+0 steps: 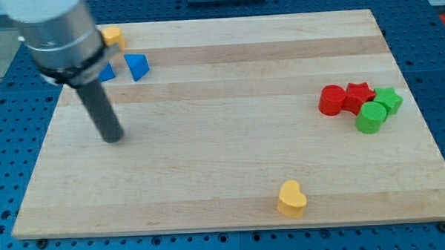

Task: Move the triangle to the top right of the blue cube

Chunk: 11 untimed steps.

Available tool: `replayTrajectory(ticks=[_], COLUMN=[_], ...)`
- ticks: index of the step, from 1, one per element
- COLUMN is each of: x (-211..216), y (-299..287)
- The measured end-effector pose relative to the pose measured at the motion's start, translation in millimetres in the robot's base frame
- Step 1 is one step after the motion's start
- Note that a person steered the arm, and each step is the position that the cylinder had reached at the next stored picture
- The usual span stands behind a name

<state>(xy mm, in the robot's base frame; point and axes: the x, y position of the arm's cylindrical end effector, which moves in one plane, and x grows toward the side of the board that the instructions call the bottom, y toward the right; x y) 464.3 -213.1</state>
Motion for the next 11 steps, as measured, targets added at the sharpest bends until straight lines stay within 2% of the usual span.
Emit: replayTrajectory(ticks=[1, 2, 3, 4, 5, 7, 8, 9, 10, 11], x=[-61, -117, -162, -170, -164, -42, -32, -76, -205, -228], y=[-69, -92, -91, -91, -47, 195, 215, 215, 190, 142])
